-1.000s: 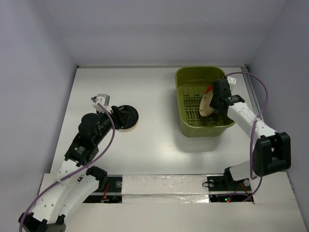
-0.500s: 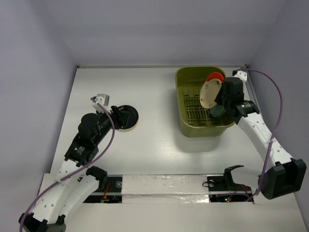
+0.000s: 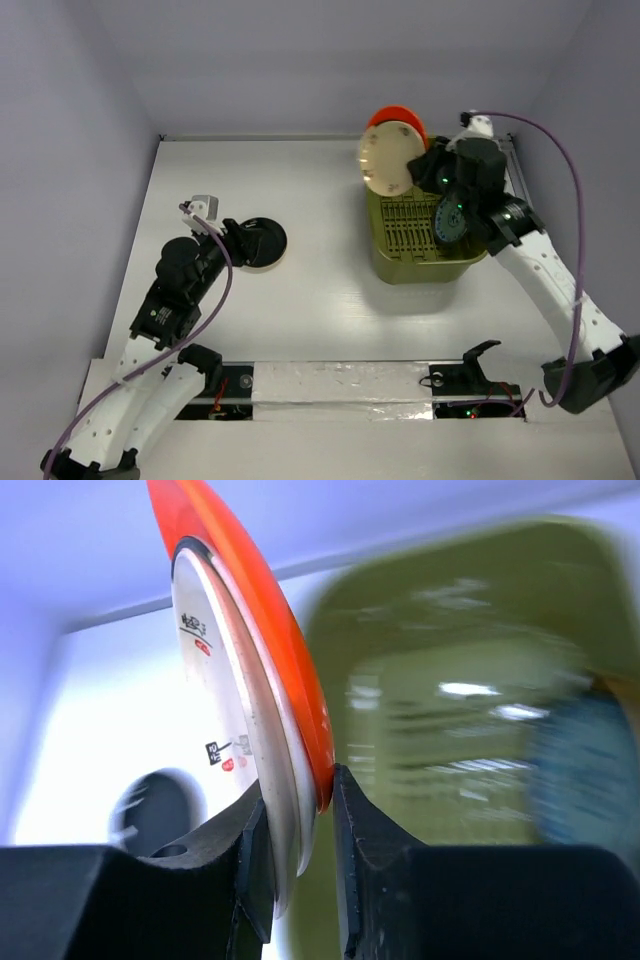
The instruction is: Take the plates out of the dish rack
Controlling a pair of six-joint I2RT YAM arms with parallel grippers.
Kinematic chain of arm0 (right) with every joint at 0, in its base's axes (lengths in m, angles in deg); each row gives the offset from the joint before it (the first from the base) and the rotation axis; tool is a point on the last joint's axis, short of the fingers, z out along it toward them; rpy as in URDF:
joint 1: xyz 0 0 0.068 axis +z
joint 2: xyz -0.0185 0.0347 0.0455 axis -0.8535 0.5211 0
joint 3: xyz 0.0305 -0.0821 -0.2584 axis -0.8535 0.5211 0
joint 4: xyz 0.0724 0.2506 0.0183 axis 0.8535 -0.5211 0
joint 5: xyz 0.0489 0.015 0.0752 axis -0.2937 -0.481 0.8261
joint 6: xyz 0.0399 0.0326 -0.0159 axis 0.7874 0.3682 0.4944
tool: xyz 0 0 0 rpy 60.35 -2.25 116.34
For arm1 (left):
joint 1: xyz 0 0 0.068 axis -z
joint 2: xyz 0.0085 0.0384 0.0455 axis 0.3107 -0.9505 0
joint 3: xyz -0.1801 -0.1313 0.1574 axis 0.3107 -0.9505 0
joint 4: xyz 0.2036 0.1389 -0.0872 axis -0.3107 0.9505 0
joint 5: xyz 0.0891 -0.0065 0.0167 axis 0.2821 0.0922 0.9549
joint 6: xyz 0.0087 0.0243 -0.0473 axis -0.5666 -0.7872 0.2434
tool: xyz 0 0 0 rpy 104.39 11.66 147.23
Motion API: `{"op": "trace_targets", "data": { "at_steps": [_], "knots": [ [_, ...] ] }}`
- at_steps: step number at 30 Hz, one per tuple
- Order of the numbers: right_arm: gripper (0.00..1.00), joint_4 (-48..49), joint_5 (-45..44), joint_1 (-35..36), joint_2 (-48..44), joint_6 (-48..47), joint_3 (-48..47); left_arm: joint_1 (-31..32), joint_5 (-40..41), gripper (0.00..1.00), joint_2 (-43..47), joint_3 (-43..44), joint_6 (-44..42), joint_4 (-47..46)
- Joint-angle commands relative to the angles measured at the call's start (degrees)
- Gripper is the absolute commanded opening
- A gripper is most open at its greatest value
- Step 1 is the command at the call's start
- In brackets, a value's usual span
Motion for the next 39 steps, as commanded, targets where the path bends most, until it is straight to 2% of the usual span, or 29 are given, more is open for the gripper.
{"op": "trace_targets", "data": {
  "at_steps": [1, 8, 14, 22, 27, 33, 37, 39],
  "knots": [
    [0.0, 11.88, 8.37, 7.43, 7.24, 4.21, -4.49, -0.5, 2.01, 0.4, 2.23, 2.21, -0.37, -2.36],
    [0.0, 23.75, 15.23, 17.9, 26.66, 13.77, -10.46, -0.5, 9.03, 0.39, 5.92, 5.03, -1.77, 0.01],
    [0.0, 24.9, 20.59, 23.7, 41.86, 21.25, -18.38, -0.5, 9.48, 0.39, 7.68, 3.01, -1.33, -0.96],
    [0.0, 35.08, 24.03, 25.55, 50.85, 29.96, -13.9, -0.5, 8.78, 0.39, 8.29, 1.25, -0.81, -1.48],
    [0.0, 34.58, 22.46, 26.17, 52.43, 31.28, -12.93, -0.5, 8.43, 0.39, 8.56, 1.07, -0.63, -1.57],
    [0.14, 31.5, 20.08, 26.17, 53.49, 30.85, -12.84, -0.5, 8.08, 0.39, 8.56, 0.99, -0.63, -1.57],
    [0.32, 29.57, 20.17, 26.69, 54.19, 30.14, -12.49, -0.5, 7.64, 0.39, 8.47, 0.99, -0.63, -1.66],
    [0.36, 29.21, 19.55, 26.69, 53.93, 29.44, -11.7, -0.5, 7.55, 0.39, 8.56, 0.99, -0.72, -1.66]
  ]
}}
